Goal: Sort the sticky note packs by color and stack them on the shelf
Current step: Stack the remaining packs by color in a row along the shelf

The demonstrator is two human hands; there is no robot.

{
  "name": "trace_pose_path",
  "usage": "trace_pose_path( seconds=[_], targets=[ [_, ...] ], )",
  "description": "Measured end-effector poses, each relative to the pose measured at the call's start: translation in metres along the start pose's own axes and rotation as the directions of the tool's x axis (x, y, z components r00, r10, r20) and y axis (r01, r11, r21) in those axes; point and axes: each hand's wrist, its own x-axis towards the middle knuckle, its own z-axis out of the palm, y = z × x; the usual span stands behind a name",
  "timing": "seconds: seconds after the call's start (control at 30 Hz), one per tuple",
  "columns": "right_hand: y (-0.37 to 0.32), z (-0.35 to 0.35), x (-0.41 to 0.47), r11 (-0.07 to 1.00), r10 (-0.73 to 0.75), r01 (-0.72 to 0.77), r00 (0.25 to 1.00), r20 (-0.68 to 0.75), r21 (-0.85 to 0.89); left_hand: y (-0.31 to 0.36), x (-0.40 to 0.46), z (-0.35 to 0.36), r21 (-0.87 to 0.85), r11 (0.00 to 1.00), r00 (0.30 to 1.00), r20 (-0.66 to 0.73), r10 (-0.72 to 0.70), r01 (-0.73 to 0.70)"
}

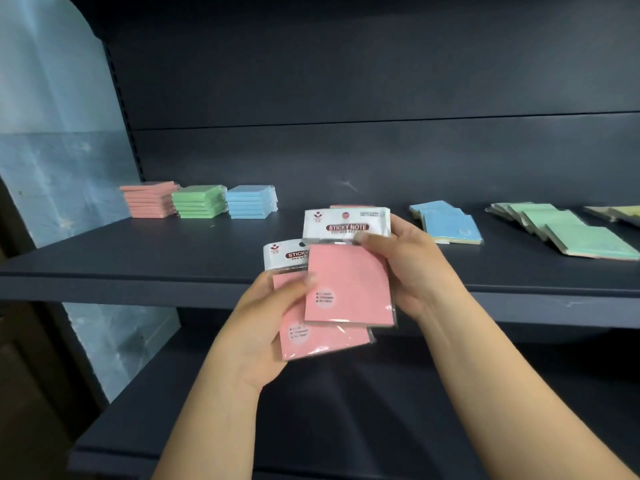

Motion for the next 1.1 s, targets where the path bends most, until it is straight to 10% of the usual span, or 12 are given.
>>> trace_pose_path(
  seconds=[0.27,0.43,1.1],
  targets=[
    [0.017,0.018,-0.012,0.990,-0.078,0.084,0.995,0.059,-0.111,-0.001,0.001,0.003,0.010,0.998,0.996,-0.052,0.068,-0.068],
    [0.011,0.018,-0.011,0.989,0.141,-0.135,0.985,0.096,-0.060,0.003,-0.003,0.003,0.012,0.985,0.985,0.033,0.172,-0.172],
    [0.011,0.050,0.037,0.929,-0.090,0.060,0.994,-0.066,-0.365,0.001,0.041,-0.014,0.171,0.927,0.934,-0.072,0.350,-0.335]
  ],
)
